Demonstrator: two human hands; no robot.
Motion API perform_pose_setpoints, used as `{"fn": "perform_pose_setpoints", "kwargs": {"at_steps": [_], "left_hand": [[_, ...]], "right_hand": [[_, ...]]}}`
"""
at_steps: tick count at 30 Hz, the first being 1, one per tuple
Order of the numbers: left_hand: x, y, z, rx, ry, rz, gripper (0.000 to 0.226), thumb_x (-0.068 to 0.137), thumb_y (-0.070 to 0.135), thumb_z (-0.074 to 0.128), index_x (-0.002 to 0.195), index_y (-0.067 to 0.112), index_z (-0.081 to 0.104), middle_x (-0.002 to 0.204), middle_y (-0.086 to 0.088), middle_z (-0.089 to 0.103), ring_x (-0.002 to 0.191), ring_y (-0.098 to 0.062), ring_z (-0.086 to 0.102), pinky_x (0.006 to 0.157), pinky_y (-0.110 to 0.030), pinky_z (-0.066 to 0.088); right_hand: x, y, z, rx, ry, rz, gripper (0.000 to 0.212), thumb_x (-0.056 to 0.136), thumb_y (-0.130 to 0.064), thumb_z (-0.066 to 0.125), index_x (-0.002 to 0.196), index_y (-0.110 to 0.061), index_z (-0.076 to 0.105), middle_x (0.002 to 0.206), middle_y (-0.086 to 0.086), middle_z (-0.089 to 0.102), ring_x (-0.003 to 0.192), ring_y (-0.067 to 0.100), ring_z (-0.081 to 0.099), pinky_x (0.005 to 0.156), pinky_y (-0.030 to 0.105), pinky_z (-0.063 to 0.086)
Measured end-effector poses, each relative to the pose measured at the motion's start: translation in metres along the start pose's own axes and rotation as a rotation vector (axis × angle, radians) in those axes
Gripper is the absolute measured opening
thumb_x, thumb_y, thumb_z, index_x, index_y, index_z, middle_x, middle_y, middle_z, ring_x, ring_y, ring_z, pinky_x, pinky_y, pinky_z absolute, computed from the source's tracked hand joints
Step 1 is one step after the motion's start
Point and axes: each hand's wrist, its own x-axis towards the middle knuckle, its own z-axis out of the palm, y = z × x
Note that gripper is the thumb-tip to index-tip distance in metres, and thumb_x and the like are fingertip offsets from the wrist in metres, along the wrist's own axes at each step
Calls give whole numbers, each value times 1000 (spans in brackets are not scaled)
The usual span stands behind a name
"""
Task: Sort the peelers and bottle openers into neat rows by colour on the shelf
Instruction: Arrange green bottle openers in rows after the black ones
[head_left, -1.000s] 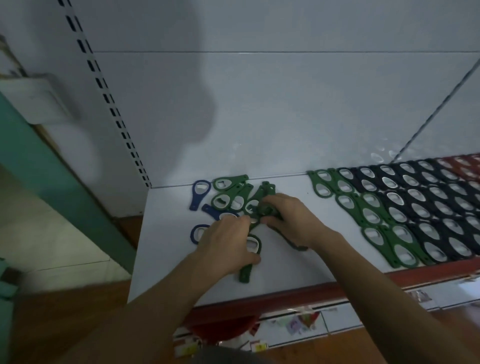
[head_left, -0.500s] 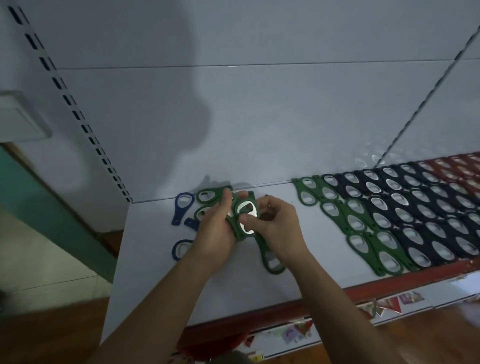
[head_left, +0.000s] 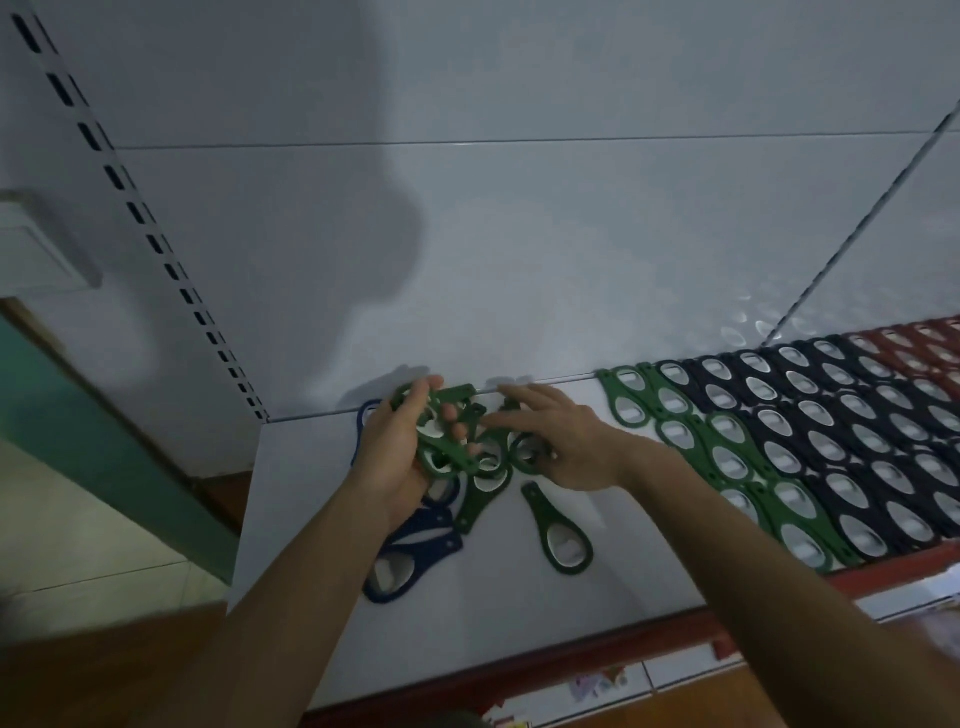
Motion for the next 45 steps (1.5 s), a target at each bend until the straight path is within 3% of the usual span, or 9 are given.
{"fn": "perform_pose_setpoints", "kwargs": {"at_steps": [3,11,18,23,27,30,34,38,45], "left_hand": [[9,5,-8,86,-54,-13,32,106,24,53,137,16,56,75,-4,53,54,-14,40,49,-26,38],[22,20,-16,312,-213,-66,27,104,12,51,129,15,59,83,-8,56,53,-15,37,45,-24,35],[38,18,-18,94,-291,-43,51,85,10,66,135,10,56,85,-9,59,60,-16,49,50,-28,43],[37,6,-16,269,-234,149,54,76,32,83,124,19,64,90,-8,66,75,-21,63,63,-35,55],[34,8,-21,373,-144,266,28,95,22,70,122,29,66,119,-19,67,106,-33,70,91,-52,58],[31,19,-34,247,-91,344,26,105,10,52,128,18,61,107,-13,70,106,-31,67,96,-48,54],[23,39,-44,41,-122,282,23,105,2,43,122,9,57,78,-9,60,65,-24,62,69,-40,59],[21,43,-54,68,-131,244,25,97,3,55,119,15,56,73,-4,46,49,-12,39,47,-26,38],[18,39,-69,135,-37,232,34,98,-8,48,121,15,58,76,-7,49,53,-15,42,48,-28,42]], "right_hand": [[10,-7,-9,-113,-184,-109,84,94,-7,58,149,-59,25,168,-14,6,156,22,0,119,62,22],[18,-8,-24,-205,-153,-57,70,80,-31,82,136,-42,41,132,-3,41,121,18,35,103,40,35],[9,7,-7,313,262,89,17,88,-16,78,88,-20,62,78,-8,67,70,3,62,70,30,50],[11,-39,-1,959,353,-5,6,99,-8,63,100,-8,69,80,3,73,70,15,68,68,26,55],[34,-74,7,684,432,25,12,98,-29,67,99,-17,67,79,0,73,70,15,70,68,31,57],[54,-70,9,338,562,33,22,104,-34,54,99,-16,66,89,-5,67,77,13,61,73,33,51],[72,-49,22,0,276,-115,48,92,-29,70,137,-18,57,141,-1,54,128,19,49,108,40,45],[79,-40,18,-51,187,-86,63,93,-45,67,148,-23,47,148,1,46,134,24,40,110,50,42],[72,-39,13,-99,60,-120,71,86,-57,68,147,-30,44,145,-3,39,134,22,34,109,48,40]]}}
